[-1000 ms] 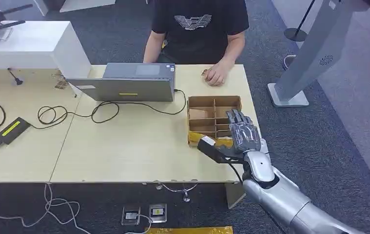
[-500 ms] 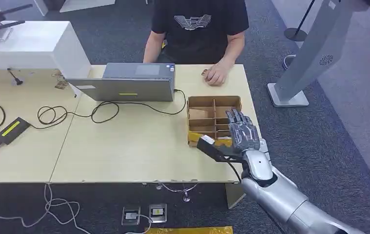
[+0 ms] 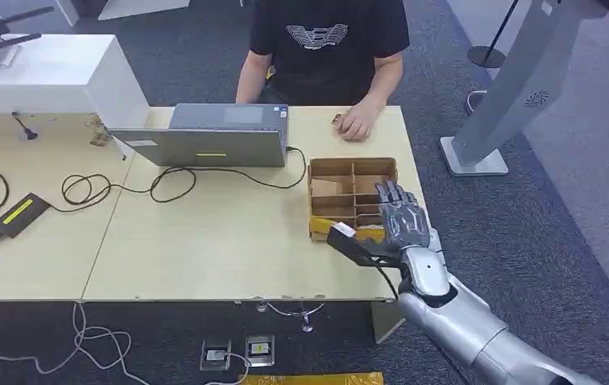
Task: Pass the card to the sensor for recognition and then transmit it.
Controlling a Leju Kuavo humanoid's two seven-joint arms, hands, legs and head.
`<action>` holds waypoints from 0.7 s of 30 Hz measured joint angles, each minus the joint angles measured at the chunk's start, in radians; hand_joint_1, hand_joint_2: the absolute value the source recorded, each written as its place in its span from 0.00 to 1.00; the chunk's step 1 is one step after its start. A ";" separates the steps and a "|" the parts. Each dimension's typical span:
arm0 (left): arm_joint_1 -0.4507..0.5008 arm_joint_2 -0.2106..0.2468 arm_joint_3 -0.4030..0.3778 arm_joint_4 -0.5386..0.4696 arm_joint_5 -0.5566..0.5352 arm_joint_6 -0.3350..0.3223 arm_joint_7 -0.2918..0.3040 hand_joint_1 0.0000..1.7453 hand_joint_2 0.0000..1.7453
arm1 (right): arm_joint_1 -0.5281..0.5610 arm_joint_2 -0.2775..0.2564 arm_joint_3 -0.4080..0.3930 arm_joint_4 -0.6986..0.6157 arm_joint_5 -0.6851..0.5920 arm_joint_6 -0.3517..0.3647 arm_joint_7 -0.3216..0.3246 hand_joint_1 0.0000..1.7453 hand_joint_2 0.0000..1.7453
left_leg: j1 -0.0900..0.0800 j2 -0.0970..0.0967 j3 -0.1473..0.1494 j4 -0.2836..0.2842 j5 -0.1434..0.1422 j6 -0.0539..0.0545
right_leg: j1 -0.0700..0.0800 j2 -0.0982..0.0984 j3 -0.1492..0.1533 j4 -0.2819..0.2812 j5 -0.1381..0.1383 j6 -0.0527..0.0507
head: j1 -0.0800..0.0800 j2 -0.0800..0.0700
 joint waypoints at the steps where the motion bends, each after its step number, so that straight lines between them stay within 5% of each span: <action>1: 0.000 0.000 0.000 0.000 0.000 0.000 0.000 0.00 0.00 | 0.000 0.000 0.000 0.002 0.002 0.000 0.000 0.00 1.00 | 0.000 0.000 0.000 0.000 0.000 0.000 | 0.000 0.000 0.000 0.000 0.000 0.000 | 0.000 0.000; 4: -0.001 0.000 0.006 0.000 0.000 0.000 0.000 0.00 0.00 | 0.000 0.000 0.000 0.008 0.006 0.000 0.000 0.02 1.00 | 0.000 0.000 0.000 0.000 0.000 0.000 | 0.000 0.000 0.000 0.000 0.000 0.000 | 0.000 0.000; 5: -0.001 0.000 0.007 0.000 0.000 0.000 0.000 0.00 0.00 | -0.001 0.000 0.000 0.010 0.007 0.000 0.000 0.25 1.00 | 0.000 0.000 0.000 0.000 0.000 0.000 | 0.000 0.000 0.000 0.000 0.000 0.000 | 0.000 0.000; 6: -0.001 0.000 0.007 0.000 0.000 0.000 0.000 0.00 0.00 | -0.001 0.000 0.000 0.011 0.008 0.000 0.000 0.93 1.00 | 0.000 0.000 0.000 0.000 0.000 0.000 | 0.000 0.000 0.000 0.000 0.000 0.000 | 0.000 0.000; 7: -0.001 0.000 0.008 0.000 0.000 0.000 0.000 0.00 0.00 | -0.001 0.000 0.000 0.013 0.009 0.000 0.000 1.00 1.00 | 0.000 0.000 0.000 0.000 0.000 0.000 | 0.000 0.000 0.000 0.000 0.000 0.000 | 0.000 0.000; 21: -0.002 0.000 0.032 0.000 -0.001 0.000 0.000 0.00 0.00 | -0.008 0.008 0.000 0.034 0.008 0.002 -0.016 1.00 1.00 | 0.000 0.000 0.000 0.000 0.000 0.000 | 0.000 0.000 0.000 0.000 0.000 0.000 | 0.000 0.000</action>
